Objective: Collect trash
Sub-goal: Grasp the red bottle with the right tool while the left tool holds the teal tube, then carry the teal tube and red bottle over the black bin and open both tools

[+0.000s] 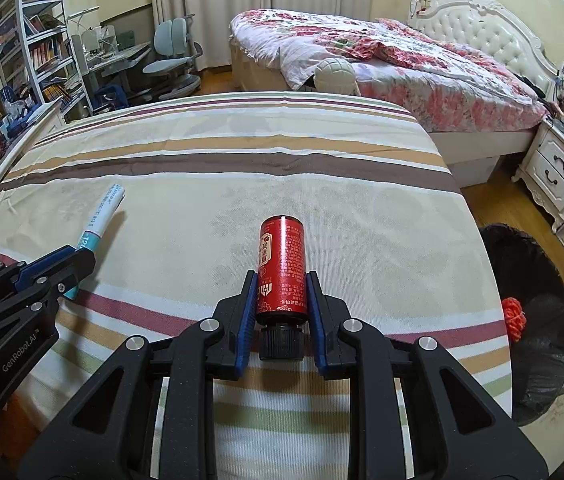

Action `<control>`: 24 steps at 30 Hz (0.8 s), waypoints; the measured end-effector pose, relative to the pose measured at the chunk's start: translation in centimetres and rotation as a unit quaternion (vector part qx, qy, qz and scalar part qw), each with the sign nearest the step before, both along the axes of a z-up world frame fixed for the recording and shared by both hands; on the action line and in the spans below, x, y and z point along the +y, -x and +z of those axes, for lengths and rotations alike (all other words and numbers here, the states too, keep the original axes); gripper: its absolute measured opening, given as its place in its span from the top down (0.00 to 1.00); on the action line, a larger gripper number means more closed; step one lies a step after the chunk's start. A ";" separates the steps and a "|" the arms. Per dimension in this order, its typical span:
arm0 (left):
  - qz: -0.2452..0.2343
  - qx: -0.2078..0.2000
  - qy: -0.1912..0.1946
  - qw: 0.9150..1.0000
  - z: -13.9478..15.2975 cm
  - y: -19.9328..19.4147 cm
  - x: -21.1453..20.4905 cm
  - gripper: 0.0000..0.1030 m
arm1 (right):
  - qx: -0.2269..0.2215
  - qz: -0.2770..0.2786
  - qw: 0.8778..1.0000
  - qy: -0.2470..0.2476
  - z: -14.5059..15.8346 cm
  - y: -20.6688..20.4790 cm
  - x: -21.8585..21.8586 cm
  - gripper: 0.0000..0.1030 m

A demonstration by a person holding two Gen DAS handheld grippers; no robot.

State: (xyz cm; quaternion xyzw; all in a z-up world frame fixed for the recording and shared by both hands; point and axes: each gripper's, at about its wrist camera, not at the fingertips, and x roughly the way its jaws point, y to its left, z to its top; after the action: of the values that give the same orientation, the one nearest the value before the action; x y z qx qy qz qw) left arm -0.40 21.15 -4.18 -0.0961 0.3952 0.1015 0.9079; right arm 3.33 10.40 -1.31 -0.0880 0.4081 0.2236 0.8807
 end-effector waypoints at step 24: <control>-0.050 -0.036 -0.009 0.998 1.7 1.1 -6.0 0.79 | -0.032 -0.048 0.998 -0.019 2.0 2.6 -6.2 0.77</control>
State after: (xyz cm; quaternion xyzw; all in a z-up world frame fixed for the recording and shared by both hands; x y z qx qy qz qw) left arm -1.49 15.12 -2.47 -0.0712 0.3661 0.0557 0.9262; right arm 0.69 4.19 0.67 -0.0586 0.3791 0.1860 0.9045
